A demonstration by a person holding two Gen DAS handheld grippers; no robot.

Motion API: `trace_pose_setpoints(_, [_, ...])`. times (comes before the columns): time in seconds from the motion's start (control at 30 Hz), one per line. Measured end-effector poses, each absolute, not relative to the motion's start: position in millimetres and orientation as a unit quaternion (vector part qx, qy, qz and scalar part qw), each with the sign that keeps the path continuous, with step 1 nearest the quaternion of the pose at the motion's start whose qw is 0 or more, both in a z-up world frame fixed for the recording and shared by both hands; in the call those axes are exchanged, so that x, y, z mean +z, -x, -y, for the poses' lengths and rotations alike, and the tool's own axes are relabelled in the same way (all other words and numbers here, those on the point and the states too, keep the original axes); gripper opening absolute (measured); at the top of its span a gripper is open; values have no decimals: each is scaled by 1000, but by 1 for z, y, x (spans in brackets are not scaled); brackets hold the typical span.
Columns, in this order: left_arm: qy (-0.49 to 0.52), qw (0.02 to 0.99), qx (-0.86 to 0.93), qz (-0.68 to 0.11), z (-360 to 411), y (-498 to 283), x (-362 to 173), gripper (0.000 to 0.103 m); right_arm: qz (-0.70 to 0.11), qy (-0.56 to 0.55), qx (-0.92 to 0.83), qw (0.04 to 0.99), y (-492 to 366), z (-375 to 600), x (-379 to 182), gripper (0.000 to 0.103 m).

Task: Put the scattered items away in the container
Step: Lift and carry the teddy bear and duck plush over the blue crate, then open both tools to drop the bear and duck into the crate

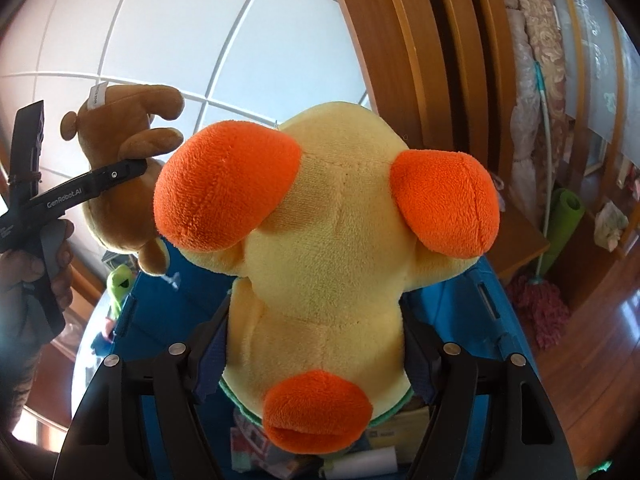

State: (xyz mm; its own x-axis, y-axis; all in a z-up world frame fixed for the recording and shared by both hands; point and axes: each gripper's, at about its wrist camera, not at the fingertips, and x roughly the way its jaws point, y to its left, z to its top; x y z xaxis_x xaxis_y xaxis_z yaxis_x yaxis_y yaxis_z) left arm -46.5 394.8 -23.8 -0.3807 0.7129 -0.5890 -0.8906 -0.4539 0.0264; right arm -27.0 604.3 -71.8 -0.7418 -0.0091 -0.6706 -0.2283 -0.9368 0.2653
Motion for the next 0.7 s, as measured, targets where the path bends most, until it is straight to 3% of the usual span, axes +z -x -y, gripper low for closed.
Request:
trace_pose_setpoints(0.23, [255, 495, 813, -170, -407, 52, -21, 85, -167, 359, 916, 61, 32, -609, -76, 73])
trace_pose_setpoints(0.3, [256, 490, 818, -161, -407, 56, -20, 91, -166, 358, 917, 60, 33, -609, -76, 75])
trace_pose_setpoints(0.37, [257, 477, 825, -161, -409, 59, -19, 100, -161, 352, 920, 64, 33, -607, -76, 93])
trace_pose_setpoints(0.43, [274, 473, 822, -162, -410, 63, -22, 103, -157, 350, 922, 61, 35, -604, -74, 103])
trace_pose_setpoints(0.7, [306, 471, 818, -122, -380, 74, -30, 103, -157, 350, 923, 30, 36, -592, -76, 103])
